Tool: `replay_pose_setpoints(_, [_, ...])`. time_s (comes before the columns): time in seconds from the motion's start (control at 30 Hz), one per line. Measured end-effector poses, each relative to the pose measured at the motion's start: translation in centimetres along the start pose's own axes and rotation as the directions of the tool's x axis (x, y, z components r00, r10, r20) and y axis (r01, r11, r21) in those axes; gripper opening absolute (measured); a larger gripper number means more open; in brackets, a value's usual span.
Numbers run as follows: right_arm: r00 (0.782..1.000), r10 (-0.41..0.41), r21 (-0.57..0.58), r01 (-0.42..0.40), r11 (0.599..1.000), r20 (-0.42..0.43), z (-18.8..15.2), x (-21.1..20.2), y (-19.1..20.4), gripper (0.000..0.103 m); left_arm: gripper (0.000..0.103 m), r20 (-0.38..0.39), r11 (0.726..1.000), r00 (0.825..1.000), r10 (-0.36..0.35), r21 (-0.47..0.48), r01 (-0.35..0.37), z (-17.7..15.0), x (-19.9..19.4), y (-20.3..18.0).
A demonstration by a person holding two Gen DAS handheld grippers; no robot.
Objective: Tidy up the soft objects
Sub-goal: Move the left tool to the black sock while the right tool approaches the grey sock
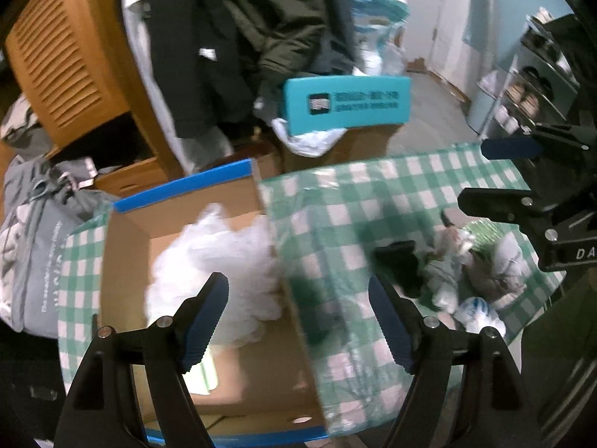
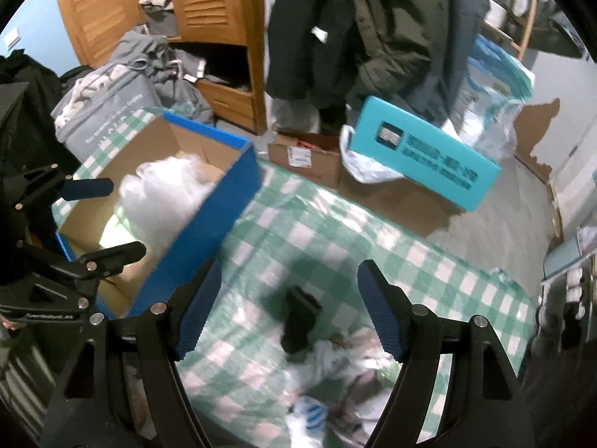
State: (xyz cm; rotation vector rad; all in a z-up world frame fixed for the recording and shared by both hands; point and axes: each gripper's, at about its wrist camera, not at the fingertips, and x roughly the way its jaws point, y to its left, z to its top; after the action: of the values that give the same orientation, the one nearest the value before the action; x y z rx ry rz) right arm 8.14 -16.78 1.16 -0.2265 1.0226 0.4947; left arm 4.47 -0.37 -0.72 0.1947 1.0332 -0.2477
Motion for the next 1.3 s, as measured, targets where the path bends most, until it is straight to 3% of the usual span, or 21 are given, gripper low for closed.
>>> replay_pose_setpoints(0.4, [0.995, -0.061, 0.116, 0.069, 0.991, -0.076, -5.1, 0.4, -6.3, 0.076, 0.079, -0.087, 0.995, 0.995, -0.053, 0.075, 0.059, 0.7, 3.3, -5.7])
replay_pose_setpoints(0.73, [0.980, -0.099, 0.220, 0.136, 0.966, -0.171, -9.4, 1.8, -10.8, 0.076, 0.080, -0.177, 0.996, 0.982, -0.061, 0.055, 0.072, 0.8, 7.3, -7.3])
replay_pose_setpoints(1.3, [0.953, -0.042, 0.218, 0.111, 0.970, -0.299, -14.5, 5.4, -12.0, 0.076, 0.080, -0.274, 0.994, 0.958, -0.078, 0.055, 0.096, 0.5, 12.0, -10.3])
